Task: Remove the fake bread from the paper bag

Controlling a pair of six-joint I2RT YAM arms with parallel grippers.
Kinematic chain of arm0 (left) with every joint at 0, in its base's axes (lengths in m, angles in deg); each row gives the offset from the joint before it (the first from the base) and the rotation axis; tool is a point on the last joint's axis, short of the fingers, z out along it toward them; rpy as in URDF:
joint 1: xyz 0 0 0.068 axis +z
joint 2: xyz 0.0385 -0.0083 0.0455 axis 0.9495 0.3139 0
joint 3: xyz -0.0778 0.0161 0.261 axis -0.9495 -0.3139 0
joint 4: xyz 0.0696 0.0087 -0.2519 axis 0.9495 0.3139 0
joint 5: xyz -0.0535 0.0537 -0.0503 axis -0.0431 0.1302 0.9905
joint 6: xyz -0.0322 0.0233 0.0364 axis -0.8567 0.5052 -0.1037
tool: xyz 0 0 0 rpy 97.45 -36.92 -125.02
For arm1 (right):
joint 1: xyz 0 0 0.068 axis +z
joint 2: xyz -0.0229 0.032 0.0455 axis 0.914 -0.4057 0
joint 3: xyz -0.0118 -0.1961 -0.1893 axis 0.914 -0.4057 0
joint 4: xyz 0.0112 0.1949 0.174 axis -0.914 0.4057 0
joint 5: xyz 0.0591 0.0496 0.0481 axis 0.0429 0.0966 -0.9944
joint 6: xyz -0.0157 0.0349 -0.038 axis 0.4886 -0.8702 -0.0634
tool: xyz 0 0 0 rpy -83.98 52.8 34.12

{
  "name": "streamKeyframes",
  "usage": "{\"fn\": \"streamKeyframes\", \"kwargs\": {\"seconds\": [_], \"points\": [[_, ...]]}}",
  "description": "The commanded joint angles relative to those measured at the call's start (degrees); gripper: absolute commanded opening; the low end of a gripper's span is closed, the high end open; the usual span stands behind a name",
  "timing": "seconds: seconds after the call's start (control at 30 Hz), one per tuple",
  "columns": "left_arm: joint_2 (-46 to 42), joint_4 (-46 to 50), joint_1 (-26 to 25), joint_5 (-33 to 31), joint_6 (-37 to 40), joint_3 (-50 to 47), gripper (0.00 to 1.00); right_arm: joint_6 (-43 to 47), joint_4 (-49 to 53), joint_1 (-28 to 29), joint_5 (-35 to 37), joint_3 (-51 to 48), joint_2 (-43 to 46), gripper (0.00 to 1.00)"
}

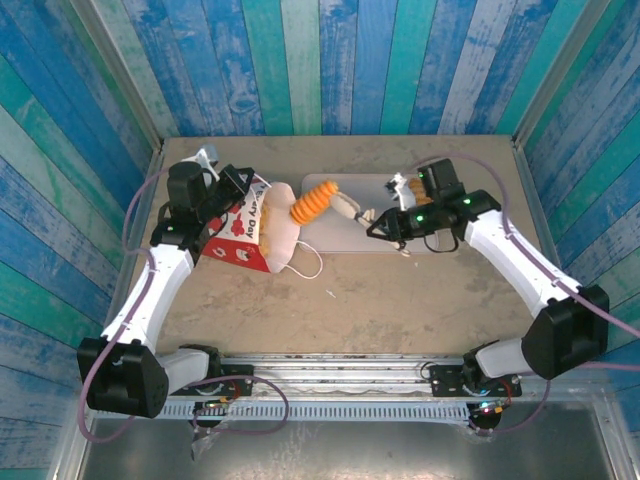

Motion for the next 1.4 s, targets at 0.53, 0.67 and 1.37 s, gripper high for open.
{"fn": "streamKeyframes", "kwargs": {"seconds": [0.53, 0.67, 1.37], "points": [[0.0, -1.7, 0.0, -0.7, 0.0, -0.8, 0.0, -16.0, -15.7, -10.0, -3.9, -15.5, -3.6, 0.31], [-0.3, -1.8, 0.0, -0.5, 0.0, -1.0, 0.0, -14.3, -12.1, -10.0, -3.6, -16.4, -2.2, 0.34], [-2.4, -0.3, 0.0, 1.6, 1.9, -0.5, 0.0, 12.9, 19.8, 2.8, 29.4, 10.9, -6.5, 0.47]]}}
